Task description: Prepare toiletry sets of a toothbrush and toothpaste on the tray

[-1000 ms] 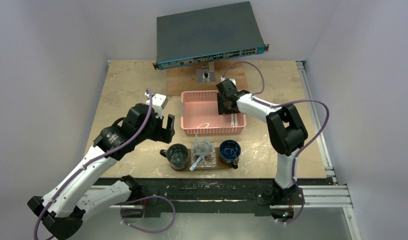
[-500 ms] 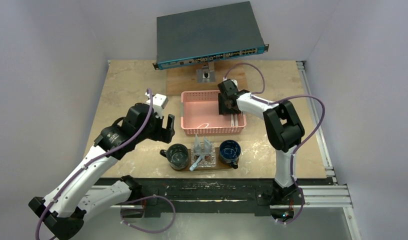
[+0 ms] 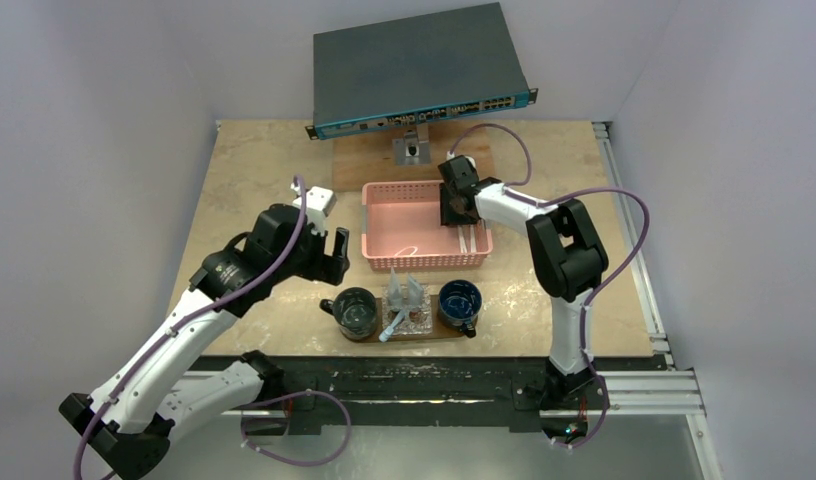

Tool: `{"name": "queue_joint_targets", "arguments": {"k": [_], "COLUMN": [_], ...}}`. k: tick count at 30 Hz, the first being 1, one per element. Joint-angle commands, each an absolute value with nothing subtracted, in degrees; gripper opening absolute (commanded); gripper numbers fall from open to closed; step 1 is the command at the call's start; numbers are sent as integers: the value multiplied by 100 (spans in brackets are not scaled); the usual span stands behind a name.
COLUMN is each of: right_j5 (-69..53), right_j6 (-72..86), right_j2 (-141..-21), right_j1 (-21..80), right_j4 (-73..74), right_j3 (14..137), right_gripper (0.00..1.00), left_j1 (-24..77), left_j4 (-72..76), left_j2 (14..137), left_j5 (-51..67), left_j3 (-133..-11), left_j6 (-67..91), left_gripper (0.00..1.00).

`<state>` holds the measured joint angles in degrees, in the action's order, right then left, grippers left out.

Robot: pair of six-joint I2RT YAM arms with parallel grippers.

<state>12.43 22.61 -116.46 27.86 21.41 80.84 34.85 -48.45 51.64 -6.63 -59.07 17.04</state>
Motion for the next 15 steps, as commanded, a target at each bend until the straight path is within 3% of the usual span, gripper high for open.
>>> {"name": "queue_joint_targets", "arguments": {"k": [1,12,15], "right_j5": [1035,945,899], "right_j6": [2224,2121,2072], "right_j2": [-11890,-11917,-11835], "right_j1": [2784,2778,2785], "right_j4": [2171,2176,2127], "right_j3": [8125,8042,8014], "right_gripper": [41,0,0], "left_j1": [3421,3376,3359], "left_j4": [-4627,-4638,-4637], "left_j2": [5153,5155,5146], "left_j5": [-584,-559,-562], "left_j3": [-5891,-5890,-5885], "left_j6": [1627,1618,1622], "left_gripper": [84,84,84]}}
